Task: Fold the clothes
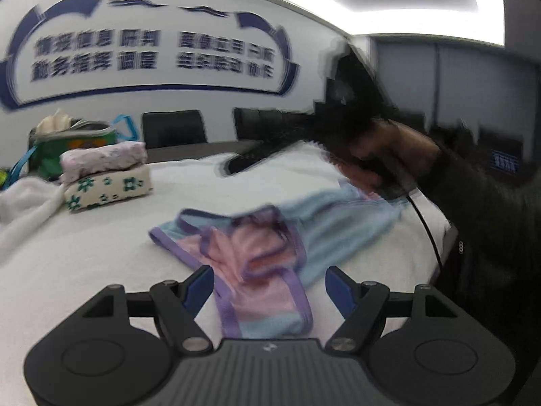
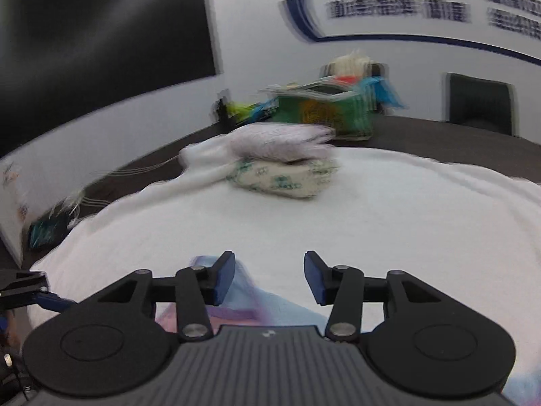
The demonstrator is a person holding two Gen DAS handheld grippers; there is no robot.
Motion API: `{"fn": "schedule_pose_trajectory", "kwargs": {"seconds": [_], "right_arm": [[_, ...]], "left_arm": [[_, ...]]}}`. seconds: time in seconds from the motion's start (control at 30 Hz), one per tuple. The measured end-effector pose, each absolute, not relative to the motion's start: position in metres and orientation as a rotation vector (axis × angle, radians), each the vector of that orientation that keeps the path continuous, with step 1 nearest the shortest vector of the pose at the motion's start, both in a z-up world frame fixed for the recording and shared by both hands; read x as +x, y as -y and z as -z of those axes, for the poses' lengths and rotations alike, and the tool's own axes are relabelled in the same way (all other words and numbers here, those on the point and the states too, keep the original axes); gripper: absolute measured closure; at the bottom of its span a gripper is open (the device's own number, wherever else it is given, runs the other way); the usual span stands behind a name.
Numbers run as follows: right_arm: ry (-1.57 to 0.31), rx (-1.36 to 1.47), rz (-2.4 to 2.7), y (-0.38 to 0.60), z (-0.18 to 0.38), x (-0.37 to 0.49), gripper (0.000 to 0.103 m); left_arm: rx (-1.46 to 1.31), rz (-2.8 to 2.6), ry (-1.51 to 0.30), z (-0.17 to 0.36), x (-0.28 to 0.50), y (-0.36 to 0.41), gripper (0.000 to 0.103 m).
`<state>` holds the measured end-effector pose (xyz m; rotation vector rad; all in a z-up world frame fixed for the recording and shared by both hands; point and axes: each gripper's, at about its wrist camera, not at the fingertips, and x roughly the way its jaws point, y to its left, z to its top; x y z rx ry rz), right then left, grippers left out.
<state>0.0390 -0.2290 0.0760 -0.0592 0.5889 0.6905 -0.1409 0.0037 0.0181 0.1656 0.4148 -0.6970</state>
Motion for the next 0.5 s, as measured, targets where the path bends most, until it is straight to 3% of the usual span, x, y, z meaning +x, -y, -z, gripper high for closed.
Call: {"fn": "schedule_pose_trajectory", "kwargs": {"seconds": [0.27,0.3,0.37,0.5], "right_arm": [[-0.766,-0.151,-0.754,0.157,-0.036,0.096,0.057],[-0.786,-0.153,-0.753,0.155,-0.030,0.100,0.061],[-0.801,-0.169,-0.764,0.152,-0.023,0.100,0.099],[-0.683,-0.282,-0.845,0.153,-0.036,0.061,0.099]], "left_arm": [[0.309,0.676,-0.440,0.002,-0.145,0.010,0.031],[0.305,0.678,-0.442,0.003,-0.144,0.010,0.031],[0.297,0.677,-0.449,0.004,-0.143,0.008,0.032],[0.247,0.662,-0.471,0.004,-0.138,0.000,0.032]]}}
